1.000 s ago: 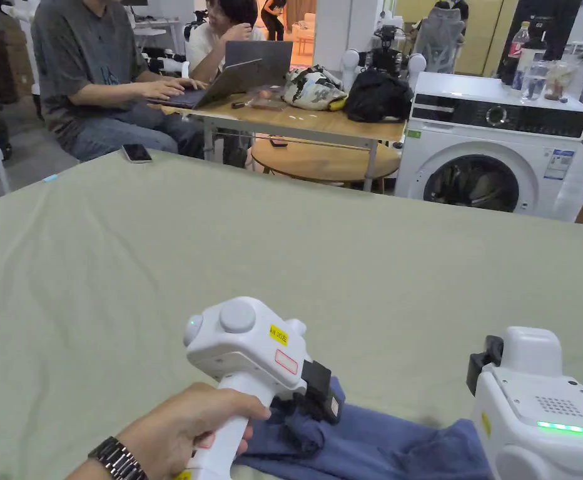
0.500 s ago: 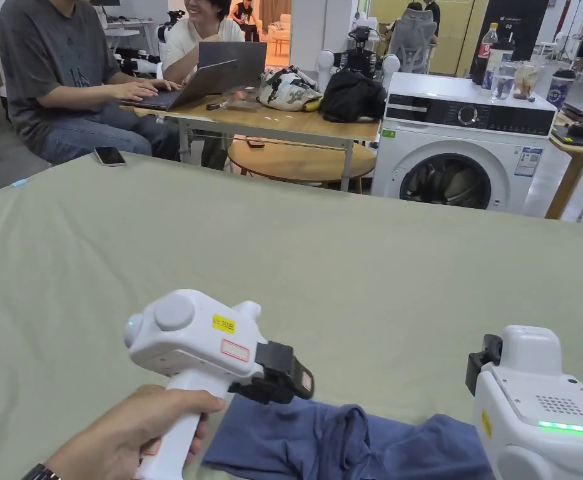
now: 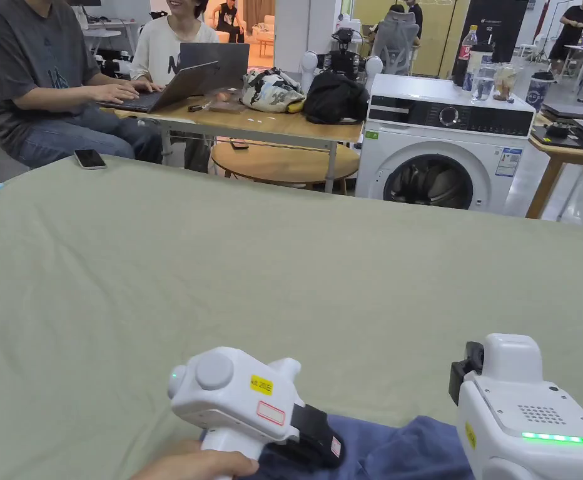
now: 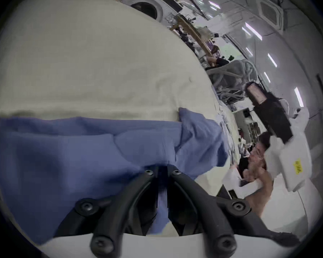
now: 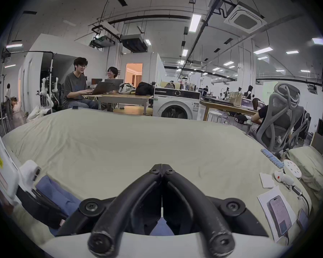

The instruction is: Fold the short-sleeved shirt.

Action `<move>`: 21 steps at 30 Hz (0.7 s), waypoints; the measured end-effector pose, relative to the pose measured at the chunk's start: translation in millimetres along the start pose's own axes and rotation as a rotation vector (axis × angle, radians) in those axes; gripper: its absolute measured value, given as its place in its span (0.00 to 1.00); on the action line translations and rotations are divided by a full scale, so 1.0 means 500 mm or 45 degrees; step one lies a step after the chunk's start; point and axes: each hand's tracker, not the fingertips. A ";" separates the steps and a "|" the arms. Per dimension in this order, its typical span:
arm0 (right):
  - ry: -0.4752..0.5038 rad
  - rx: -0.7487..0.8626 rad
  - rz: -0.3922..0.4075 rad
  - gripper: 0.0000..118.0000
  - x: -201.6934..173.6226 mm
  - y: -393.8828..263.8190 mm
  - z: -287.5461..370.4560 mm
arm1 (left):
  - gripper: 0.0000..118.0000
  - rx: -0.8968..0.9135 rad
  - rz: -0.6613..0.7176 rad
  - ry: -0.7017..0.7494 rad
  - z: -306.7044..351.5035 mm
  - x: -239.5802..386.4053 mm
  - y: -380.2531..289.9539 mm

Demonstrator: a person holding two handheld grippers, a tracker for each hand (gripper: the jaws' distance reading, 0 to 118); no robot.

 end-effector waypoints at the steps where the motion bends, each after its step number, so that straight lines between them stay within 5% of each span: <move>1: -0.002 0.000 0.002 0.00 0.001 -0.001 0.000 | 0.04 0.000 0.010 0.009 -0.017 -0.005 0.002; 5: -0.011 -0.007 -0.005 0.00 0.011 -0.004 -0.002 | 0.03 0.035 0.168 -0.062 -0.060 -0.042 0.004; 11: -0.016 -0.021 -0.022 0.00 0.016 -0.009 -0.001 | 0.03 0.013 0.162 -0.065 -0.037 -0.042 0.008; 18: -0.009 0.009 -0.026 0.00 0.008 0.006 0.004 | 0.59 0.183 0.117 -0.120 0.183 -0.068 0.005; 21: 0.000 0.025 -0.029 0.00 0.001 0.015 0.004 | 0.59 0.272 0.130 0.025 0.261 -0.136 0.000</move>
